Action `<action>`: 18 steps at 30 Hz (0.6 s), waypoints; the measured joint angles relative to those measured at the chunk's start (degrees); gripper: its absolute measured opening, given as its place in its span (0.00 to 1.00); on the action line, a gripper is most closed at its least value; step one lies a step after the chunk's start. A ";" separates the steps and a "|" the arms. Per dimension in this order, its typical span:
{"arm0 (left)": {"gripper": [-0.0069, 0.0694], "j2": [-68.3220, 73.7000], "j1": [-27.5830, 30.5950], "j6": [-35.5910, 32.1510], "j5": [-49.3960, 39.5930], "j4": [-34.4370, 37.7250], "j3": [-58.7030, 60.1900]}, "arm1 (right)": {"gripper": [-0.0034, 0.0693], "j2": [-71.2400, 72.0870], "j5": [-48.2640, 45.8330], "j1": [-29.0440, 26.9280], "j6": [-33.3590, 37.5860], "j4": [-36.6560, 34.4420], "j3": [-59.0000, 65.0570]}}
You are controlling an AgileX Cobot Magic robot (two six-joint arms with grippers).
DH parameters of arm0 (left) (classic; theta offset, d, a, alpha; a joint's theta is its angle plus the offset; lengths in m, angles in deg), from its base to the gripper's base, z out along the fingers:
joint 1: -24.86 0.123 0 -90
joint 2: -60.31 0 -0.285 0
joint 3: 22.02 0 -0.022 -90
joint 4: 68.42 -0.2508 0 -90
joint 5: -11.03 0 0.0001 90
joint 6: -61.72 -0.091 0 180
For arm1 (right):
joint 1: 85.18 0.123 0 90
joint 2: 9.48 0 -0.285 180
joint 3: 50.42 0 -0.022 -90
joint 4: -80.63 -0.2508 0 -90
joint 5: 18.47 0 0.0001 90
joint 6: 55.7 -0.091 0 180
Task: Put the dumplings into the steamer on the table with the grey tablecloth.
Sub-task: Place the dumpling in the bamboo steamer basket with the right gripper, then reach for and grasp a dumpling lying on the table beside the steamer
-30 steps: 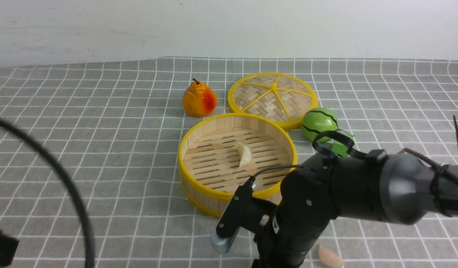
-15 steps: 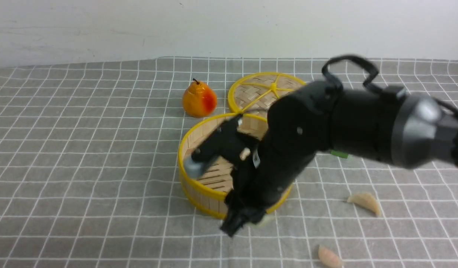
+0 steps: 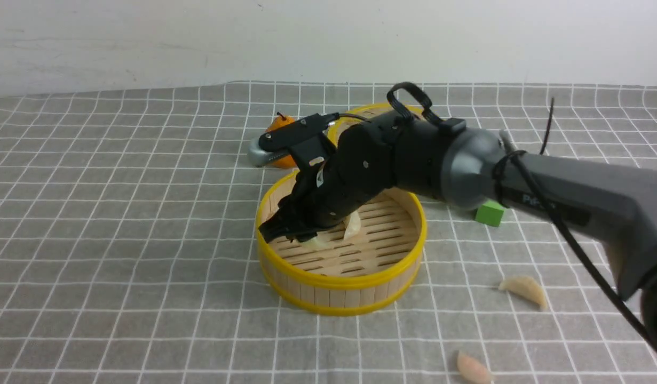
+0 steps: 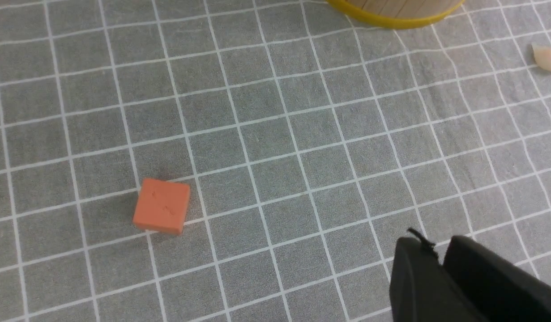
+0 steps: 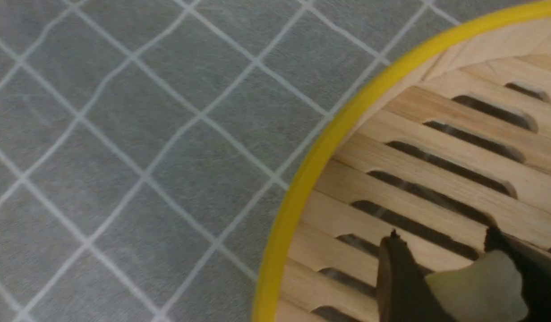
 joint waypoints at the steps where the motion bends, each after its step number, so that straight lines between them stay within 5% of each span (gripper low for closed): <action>1: 0.20 0.00 0.00 0.00 0.00 0.00 0.00 | 0.37 -0.71 0.00 -0.51 -1.00 0.00 -0.43; 5: 0.21 0.00 0.00 0.00 0.00 0.00 0.00 | 0.43 -1.37 0.06 -2.04 -3.03 0.33 -1.47; 9: 0.21 0.00 0.00 0.00 0.00 0.00 0.00 | 0.63 -0.69 -3.09 -2.35 -3.21 0.39 -2.33; 13: 0.21 0.00 0.00 0.00 0.00 0.19 0.00 | 0.78 1.95 -14.62 -2.35 -2.28 0.45 -5.65; 18: 0.21 0.00 0.00 0.00 0.00 0.19 0.00 | 0.82 8.29 -31.14 -2.35 3.76 0.96 -7.77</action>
